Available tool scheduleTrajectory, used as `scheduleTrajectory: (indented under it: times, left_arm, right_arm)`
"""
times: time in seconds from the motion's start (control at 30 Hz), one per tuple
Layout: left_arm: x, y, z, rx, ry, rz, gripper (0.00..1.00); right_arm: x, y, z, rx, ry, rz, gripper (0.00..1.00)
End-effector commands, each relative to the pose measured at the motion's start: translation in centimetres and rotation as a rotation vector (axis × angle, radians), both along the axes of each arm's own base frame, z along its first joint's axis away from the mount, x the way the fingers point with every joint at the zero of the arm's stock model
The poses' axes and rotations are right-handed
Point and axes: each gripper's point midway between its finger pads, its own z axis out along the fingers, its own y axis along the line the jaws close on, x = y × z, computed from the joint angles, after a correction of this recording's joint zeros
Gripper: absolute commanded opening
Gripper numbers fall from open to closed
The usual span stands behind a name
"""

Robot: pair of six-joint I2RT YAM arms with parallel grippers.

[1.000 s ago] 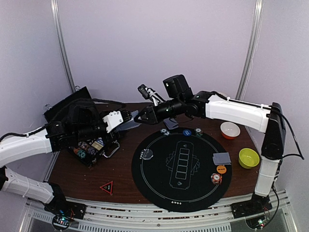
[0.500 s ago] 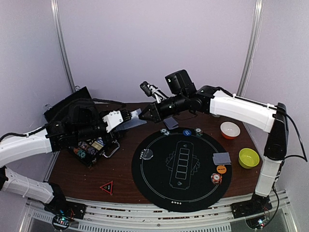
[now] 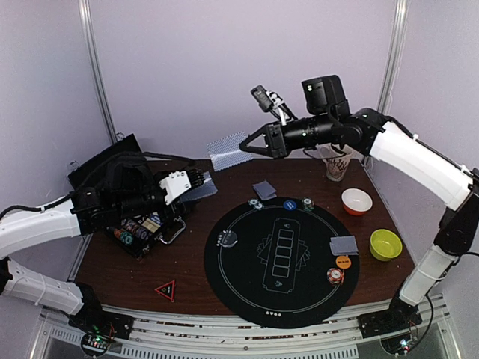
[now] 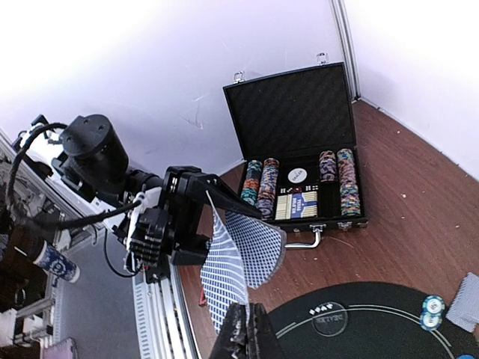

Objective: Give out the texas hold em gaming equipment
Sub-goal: Flop the poker card in the community card area.

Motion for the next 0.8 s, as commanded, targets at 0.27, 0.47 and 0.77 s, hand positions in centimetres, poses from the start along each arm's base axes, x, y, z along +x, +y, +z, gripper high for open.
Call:
scheduleTrajectory:
  times: [0.27,0.47,0.77]
  left_arm:
    - [0.0,0.1,3.1,-0.108,-0.042,0.014,0.55]
    - [-0.1,0.2,3.2,-0.124,-0.035,0.018,0.55]
    - [-0.1,0.4,3.4,-0.124,-0.037,0.026,0.55]
  right_arm:
    - [-3.7,-10.8,-13.1,-0.523,-0.443,0.177,0.0]
    - [-6.2,-8.7,-19.9,-0.532,-0.779,0.389,0.0]
    - [-8.9,-3.3,-24.7,-0.54,-1.155,0.467,0.0]
